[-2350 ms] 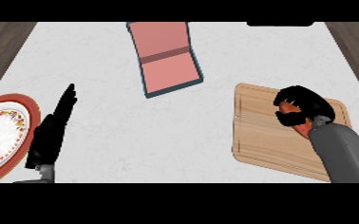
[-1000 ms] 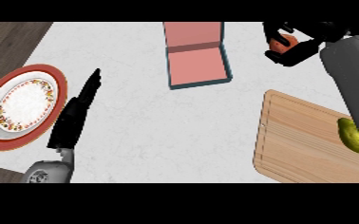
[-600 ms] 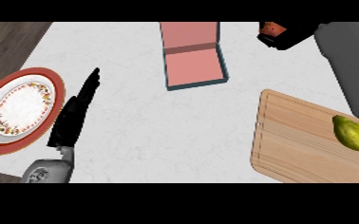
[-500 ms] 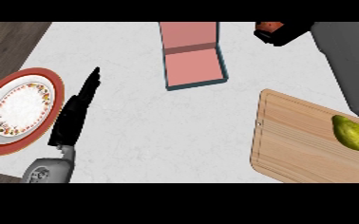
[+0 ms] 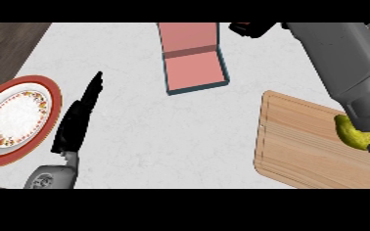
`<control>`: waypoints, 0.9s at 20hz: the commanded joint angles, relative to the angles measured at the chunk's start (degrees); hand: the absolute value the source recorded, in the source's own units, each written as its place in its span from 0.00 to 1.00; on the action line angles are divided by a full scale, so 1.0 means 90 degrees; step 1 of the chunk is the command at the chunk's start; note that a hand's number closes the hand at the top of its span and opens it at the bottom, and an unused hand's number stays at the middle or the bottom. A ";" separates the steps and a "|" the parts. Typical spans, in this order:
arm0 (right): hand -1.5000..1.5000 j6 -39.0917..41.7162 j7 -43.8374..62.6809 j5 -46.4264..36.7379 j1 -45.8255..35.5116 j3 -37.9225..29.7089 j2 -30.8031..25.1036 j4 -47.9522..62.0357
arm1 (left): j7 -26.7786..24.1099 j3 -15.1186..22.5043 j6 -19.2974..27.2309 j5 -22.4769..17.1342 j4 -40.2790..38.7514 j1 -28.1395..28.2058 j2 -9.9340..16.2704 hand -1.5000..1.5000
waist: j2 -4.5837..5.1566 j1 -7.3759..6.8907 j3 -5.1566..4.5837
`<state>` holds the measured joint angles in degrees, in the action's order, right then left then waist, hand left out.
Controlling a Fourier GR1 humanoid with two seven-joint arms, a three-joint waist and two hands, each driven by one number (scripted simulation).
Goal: Pick the sweet potato from the cutting board and place it in the cardboard box
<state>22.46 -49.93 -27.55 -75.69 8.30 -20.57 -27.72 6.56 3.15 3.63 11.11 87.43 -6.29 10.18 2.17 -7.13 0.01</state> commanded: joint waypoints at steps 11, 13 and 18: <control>1.00 -0.0281 -0.0235 -0.0646 -0.0632 0.0817 0.1692 0.1477 | -0.0239 -0.0155 0.0013 -0.0041 0.0144 0.0339 0.0075 0.50 | -0.0039 0.0126 -0.0009; 1.00 -0.0543 -0.0135 -0.0861 -0.0678 0.0995 0.1948 0.1642 | -0.0021 -0.0072 0.0094 0.0053 -0.0035 0.0099 -0.0058 0.50 | -0.0027 0.0201 -0.0008; 0.00 -0.0417 0.0345 -0.0756 -0.0842 0.0809 0.2266 0.2231 | -0.0139 -0.0135 -0.0029 -0.0037 0.0074 0.0220 0.0035 0.50 | -0.0028 0.0178 -0.0010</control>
<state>16.91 -47.54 -34.01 -82.30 15.69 -2.75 -11.00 4.92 1.73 3.36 10.83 87.50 -4.19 10.89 1.98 -5.73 -0.08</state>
